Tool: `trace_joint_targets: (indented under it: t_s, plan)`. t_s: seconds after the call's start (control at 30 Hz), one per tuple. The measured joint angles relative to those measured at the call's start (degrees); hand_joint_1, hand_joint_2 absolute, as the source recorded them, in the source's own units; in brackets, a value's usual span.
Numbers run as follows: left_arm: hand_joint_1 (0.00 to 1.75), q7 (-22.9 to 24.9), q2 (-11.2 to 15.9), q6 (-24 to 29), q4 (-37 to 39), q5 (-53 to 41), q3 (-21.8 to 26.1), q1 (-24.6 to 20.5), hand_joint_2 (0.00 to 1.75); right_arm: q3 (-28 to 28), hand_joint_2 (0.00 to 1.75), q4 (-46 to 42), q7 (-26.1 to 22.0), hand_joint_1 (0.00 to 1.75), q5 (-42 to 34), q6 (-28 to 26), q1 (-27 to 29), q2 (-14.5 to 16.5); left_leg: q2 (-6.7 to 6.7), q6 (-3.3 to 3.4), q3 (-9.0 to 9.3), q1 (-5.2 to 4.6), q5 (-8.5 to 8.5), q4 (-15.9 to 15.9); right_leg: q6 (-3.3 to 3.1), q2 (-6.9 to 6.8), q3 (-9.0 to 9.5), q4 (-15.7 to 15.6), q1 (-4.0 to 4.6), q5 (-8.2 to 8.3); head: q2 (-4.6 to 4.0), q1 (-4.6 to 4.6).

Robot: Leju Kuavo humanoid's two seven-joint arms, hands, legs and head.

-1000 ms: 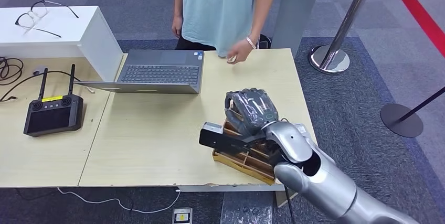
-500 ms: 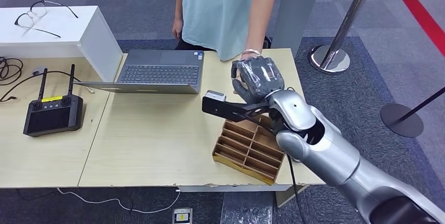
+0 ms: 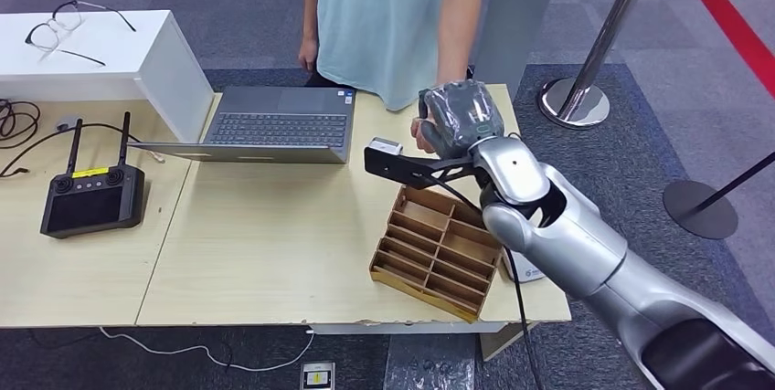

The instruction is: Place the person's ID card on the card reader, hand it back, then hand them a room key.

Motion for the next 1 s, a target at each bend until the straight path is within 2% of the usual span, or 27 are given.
trace_joint_targets:
  t_s: [0.1,0.13,0.33,0.7,1.0]
  plan:
    - [0.00,0.00,-0.02,0.00,0.00,0.00,-0.03,0.00,1.75,0.05,1.75,1.30,-0.09,0.40,0.13,-0.37,-0.02,-0.09,0.00,0.00,0.00,0.00,0.00,0.00,0.00,0.00,0.00,0.00,0.00,0.00,0.00,0.00]
    - [0.00,0.00,-0.02,0.00,0.00,0.00,-0.04,0.00,1.75,0.12,1.75,1.75,-0.15,0.20,0.16,-0.50,-0.01,-0.13,0.00,0.00,0.00,0.00,0.00,0.00,0.00,0.00,0.00,0.00,0.00,0.00,0.00,0.01]
    - [0.00,0.06,-0.04,-0.01,0.00,0.03,-0.07,0.00,1.75,0.68,1.75,3.84,-0.32,0.00,0.80,-1.19,0.57,-0.37,0.00,0.00,0.00,0.00,0.00,0.01,0.00,0.00,0.00,0.00,0.00,0.00,0.00,0.01]
    - [0.00,0.46,-0.09,-0.02,0.00,0.44,-0.13,0.02,1.75,1.07,1.75,5.78,-0.13,0.00,1.98,-1.86,2.02,-1.21,0.00,0.00,0.01,0.00,0.00,0.02,0.00,0.00,-0.01,-0.01,-0.01,0.00,0.00,0.00]
    - [0.00,0.42,-0.13,0.09,0.00,1.23,-0.13,0.08,1.75,-0.27,1.75,2.21,2.07,0.00,3.20,-0.75,2.93,-3.09,0.00,0.00,0.01,0.00,0.00,0.03,0.00,0.01,-0.03,-0.01,-0.02,0.00,0.00,0.01]
